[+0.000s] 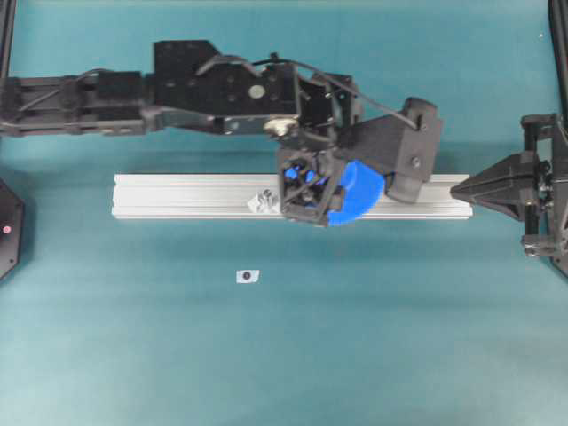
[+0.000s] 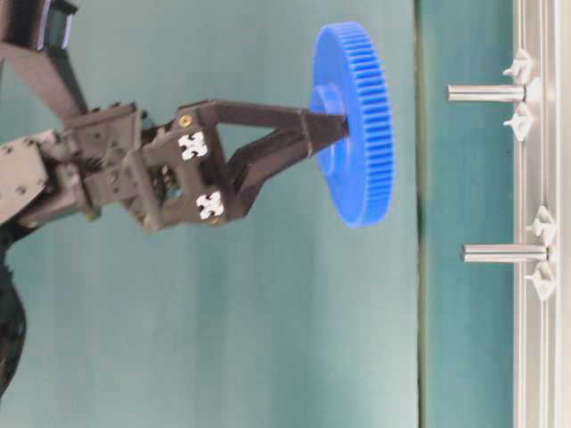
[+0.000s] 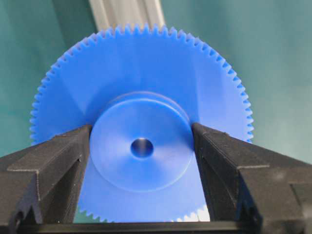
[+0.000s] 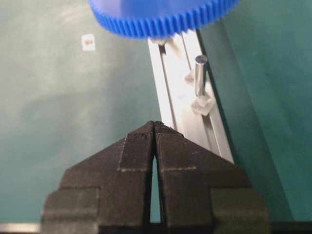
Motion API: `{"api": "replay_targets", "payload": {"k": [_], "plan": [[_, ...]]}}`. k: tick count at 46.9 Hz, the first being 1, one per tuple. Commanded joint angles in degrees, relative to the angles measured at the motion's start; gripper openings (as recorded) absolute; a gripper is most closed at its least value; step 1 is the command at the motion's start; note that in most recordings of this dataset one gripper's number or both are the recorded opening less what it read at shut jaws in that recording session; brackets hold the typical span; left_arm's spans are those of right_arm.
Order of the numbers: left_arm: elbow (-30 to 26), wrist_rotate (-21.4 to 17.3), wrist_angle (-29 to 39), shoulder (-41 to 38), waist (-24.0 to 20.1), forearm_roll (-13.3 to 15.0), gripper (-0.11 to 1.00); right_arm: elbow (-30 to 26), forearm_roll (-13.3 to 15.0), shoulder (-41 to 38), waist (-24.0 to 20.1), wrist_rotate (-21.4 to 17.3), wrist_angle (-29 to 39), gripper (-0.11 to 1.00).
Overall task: Find the location of the shaft and insert the large gear.
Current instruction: 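Carry the gear with the left gripper over the right shaft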
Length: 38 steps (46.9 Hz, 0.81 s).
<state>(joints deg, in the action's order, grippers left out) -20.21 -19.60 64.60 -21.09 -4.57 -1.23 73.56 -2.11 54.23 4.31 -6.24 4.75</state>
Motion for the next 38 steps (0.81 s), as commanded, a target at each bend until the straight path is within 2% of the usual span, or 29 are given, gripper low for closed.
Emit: {"api": "replay_targets", "payload": {"k": [1, 14, 29, 38], "plan": [[-3.2, -0.4, -0.2, 0.8, -0.5, -0.3, 0.71, -0.4, 0.0, 0.4, 0.2, -0.5, -0.2, 0.01], [-6.9, -2.9, 1.8, -3.3, -1.3, -0.4, 0.71, -0.1, 0.0, 1.0, 0.2, -0.5, -0.2, 0.01], [-12.6, -3.1, 3.1, -7.6, -1.6, -0.3, 0.71, -0.1, -0.1, 1.0, 0.3, -0.4, -0.2, 0.01], [-13.0, -2.8, 3.7, -9.0, -1.7, -0.3, 0.71, -0.2, 0.0, 1.0, 0.3, -0.5, -0.2, 0.01]]}}
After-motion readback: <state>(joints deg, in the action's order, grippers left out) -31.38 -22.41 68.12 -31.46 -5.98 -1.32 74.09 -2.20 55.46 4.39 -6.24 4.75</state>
